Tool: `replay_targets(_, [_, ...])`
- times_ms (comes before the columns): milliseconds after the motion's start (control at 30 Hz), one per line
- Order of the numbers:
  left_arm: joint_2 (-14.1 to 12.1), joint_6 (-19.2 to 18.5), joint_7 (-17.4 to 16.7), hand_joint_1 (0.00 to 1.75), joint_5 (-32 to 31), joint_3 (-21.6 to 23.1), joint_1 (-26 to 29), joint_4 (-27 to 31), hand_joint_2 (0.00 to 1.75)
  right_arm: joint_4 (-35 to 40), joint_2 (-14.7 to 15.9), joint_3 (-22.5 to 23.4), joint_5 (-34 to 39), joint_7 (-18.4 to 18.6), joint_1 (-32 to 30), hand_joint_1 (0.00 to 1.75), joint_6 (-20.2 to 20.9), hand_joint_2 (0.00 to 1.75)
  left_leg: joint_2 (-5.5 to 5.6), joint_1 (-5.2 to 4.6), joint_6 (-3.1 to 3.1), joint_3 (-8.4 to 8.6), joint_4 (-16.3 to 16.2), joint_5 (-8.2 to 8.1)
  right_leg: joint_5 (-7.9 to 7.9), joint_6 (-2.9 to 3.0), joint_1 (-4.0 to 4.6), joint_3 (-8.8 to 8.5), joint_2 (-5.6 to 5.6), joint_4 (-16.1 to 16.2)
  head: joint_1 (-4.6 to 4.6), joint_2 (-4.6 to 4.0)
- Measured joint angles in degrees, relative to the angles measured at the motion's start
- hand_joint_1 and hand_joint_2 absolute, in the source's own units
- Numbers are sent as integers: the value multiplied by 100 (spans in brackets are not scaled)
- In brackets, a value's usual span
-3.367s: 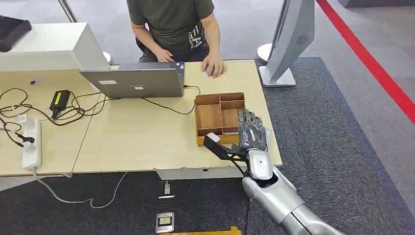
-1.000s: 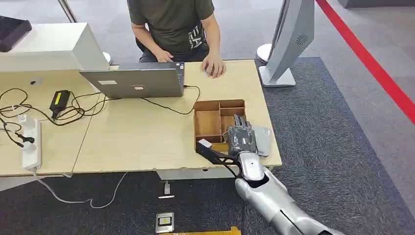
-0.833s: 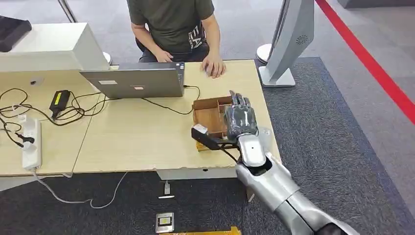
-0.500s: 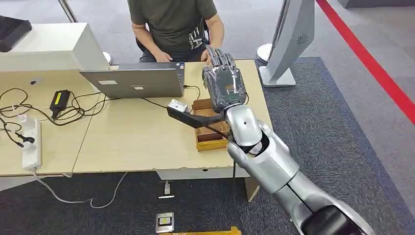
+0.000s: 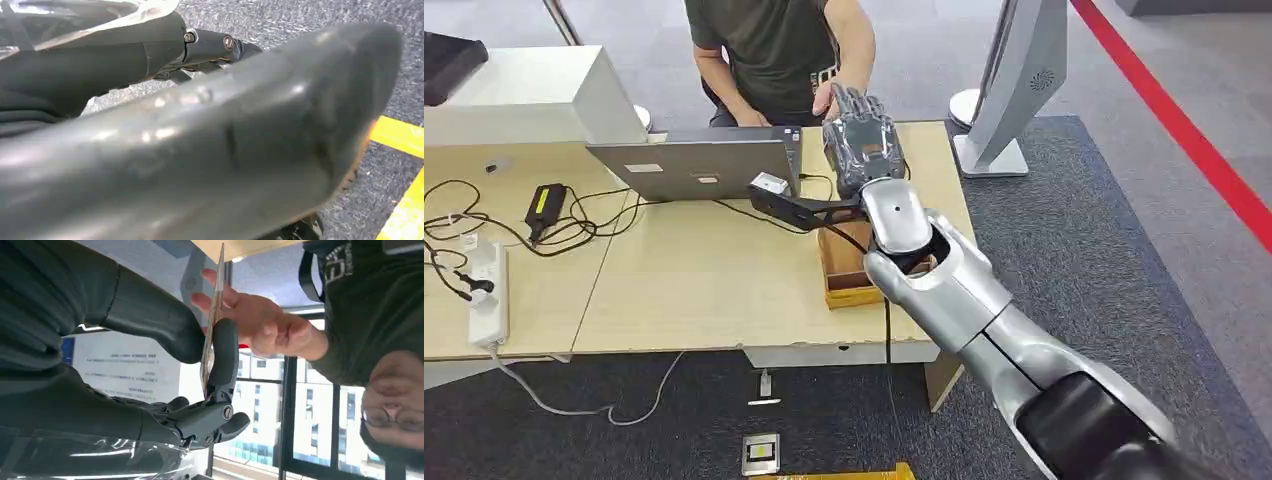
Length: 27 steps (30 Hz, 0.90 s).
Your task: Pass the card to the sensor for recognition and then transmit it.
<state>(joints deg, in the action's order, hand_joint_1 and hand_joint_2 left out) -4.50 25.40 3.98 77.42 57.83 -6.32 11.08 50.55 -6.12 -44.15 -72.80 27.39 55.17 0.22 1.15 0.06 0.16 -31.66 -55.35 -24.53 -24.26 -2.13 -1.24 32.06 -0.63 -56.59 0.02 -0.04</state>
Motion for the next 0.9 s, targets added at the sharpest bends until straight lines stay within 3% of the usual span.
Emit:
replay_targets(267, [9, -9, 0, 0, 120, 0, 14, 0, 0, -828, 4, -31, 124, 360, 340, 175, 148, 175, 1, 0, 0, 0, 0, 0, 0, 0, 0, -1, 0, 1, -2, 0])
replay_targets(500, [50, -227, 0, 0, 142, 0, 17, 2, 0, -1025, 57, -96, -145, 557, 323, 175, 109, 175, 0, 0, 0, 2, -4, 0, 1, 0, 0, 2, -1, 1, -2, 0])
replay_targets(533, [57, -245, 0, 0, 140, 0, 17, 2, 0, -1023, 100, -98, -218, 581, 323, 40, 155, 175, 0, 0, 0, 3, -4, 0, 1, 0, 0, 2, 0, 1, -2, 0])
replay_targets(567, [61, -262, 0, 0, 140, 0, 20, 2, 0, -1014, 144, -98, -317, 640, 319, 0, 203, 0, 0, 0, 0, 2, -4, 0, 1, 0, 0, 2, 0, 1, -2, 0])
replay_targets(900, [74, -321, 0, 0, 52, 11, 39, 2, 0, -572, 756, 54, -833, 717, 241, 0, 707, 0, 0, 0, 1, 2, -7, 0, 2, 0, -1, 0, -1, 2, -2, 0])
